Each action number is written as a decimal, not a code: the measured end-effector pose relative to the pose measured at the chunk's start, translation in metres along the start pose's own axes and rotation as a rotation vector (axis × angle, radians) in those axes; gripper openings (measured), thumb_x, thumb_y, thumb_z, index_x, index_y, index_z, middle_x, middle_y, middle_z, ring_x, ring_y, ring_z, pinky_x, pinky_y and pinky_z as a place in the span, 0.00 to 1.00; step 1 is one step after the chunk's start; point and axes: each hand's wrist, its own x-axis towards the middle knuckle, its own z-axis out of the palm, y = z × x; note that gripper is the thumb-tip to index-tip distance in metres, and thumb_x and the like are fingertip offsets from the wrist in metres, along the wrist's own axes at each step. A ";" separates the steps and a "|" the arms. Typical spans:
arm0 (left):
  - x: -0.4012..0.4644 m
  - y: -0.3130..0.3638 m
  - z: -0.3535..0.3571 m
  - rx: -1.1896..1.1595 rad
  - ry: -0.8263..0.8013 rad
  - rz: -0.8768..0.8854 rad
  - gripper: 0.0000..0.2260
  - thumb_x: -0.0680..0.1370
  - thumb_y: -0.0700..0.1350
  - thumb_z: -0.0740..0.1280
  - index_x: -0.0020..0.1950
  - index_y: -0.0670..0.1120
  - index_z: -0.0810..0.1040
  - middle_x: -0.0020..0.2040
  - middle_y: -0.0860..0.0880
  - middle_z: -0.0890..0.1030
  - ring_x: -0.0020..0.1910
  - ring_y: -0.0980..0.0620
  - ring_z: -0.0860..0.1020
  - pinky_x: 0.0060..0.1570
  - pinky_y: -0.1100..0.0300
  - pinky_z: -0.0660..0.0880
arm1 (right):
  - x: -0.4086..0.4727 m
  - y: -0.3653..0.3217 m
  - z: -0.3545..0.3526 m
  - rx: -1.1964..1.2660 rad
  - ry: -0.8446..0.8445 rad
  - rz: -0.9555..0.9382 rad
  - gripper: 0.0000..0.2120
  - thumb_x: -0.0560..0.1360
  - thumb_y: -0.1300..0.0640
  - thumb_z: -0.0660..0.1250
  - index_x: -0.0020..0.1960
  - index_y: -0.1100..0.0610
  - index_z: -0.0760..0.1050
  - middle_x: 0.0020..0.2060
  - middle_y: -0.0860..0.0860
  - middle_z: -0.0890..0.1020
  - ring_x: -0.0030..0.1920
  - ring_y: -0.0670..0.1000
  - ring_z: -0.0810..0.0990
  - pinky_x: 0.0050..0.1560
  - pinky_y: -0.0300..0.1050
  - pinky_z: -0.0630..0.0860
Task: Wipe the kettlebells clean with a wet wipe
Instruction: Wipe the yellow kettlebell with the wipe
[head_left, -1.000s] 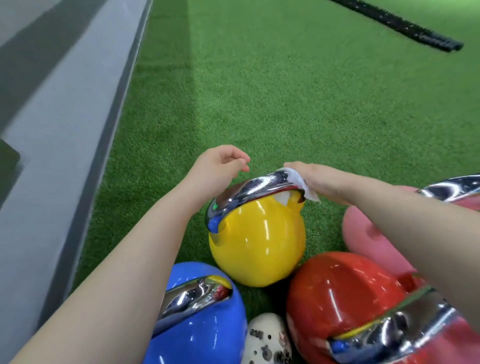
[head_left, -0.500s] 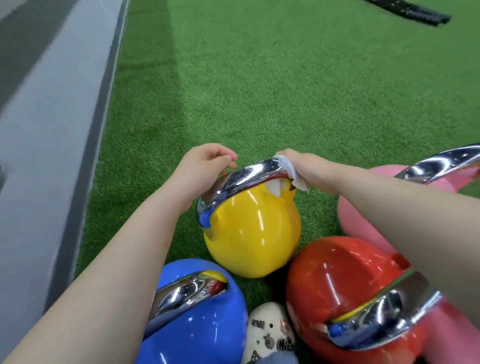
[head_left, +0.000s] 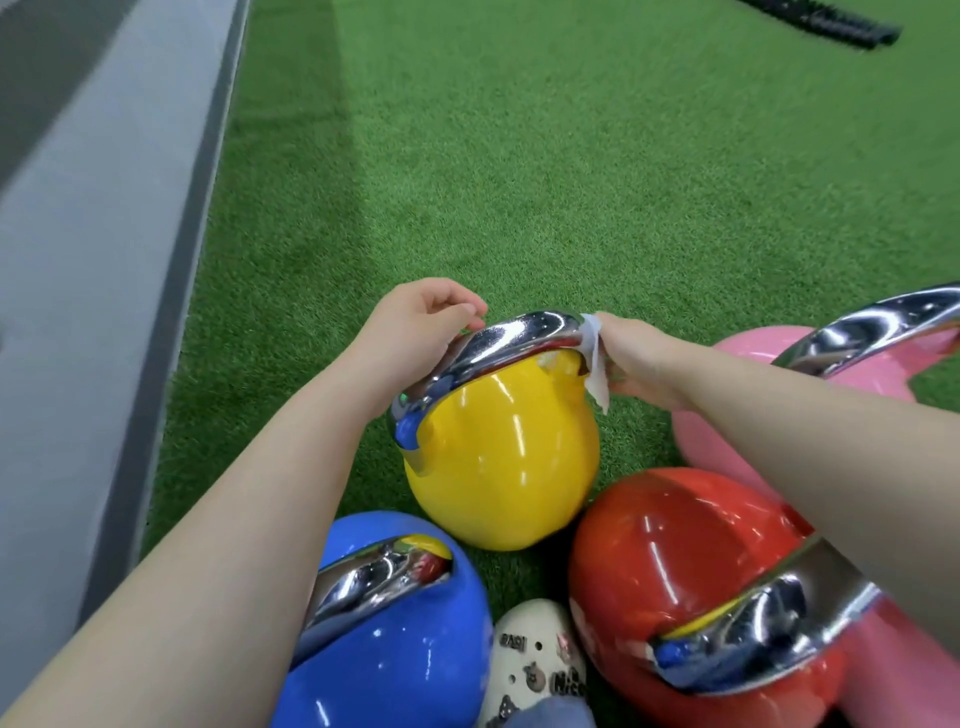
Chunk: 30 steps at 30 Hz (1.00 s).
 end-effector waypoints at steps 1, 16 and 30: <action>-0.001 0.000 0.001 0.006 -0.005 0.001 0.08 0.79 0.43 0.61 0.45 0.50 0.79 0.42 0.49 0.83 0.38 0.50 0.73 0.36 0.57 0.71 | 0.001 -0.002 0.002 0.043 -0.025 -0.002 0.14 0.77 0.58 0.51 0.43 0.54 0.74 0.34 0.50 0.80 0.41 0.53 0.74 0.51 0.49 0.72; -0.001 0.001 0.002 0.019 -0.002 0.031 0.07 0.78 0.43 0.62 0.45 0.50 0.79 0.42 0.49 0.82 0.39 0.50 0.75 0.42 0.55 0.74 | -0.005 0.003 0.031 0.406 0.300 0.292 0.17 0.79 0.51 0.53 0.57 0.54 0.76 0.50 0.55 0.76 0.54 0.54 0.74 0.59 0.49 0.70; -0.001 0.002 -0.002 -0.029 0.026 0.050 0.06 0.79 0.41 0.61 0.47 0.49 0.78 0.42 0.54 0.81 0.35 0.51 0.74 0.29 0.63 0.71 | -0.034 -0.058 0.036 0.848 0.289 0.344 0.19 0.81 0.55 0.43 0.39 0.60 0.66 0.22 0.52 0.74 0.25 0.46 0.73 0.47 0.39 0.71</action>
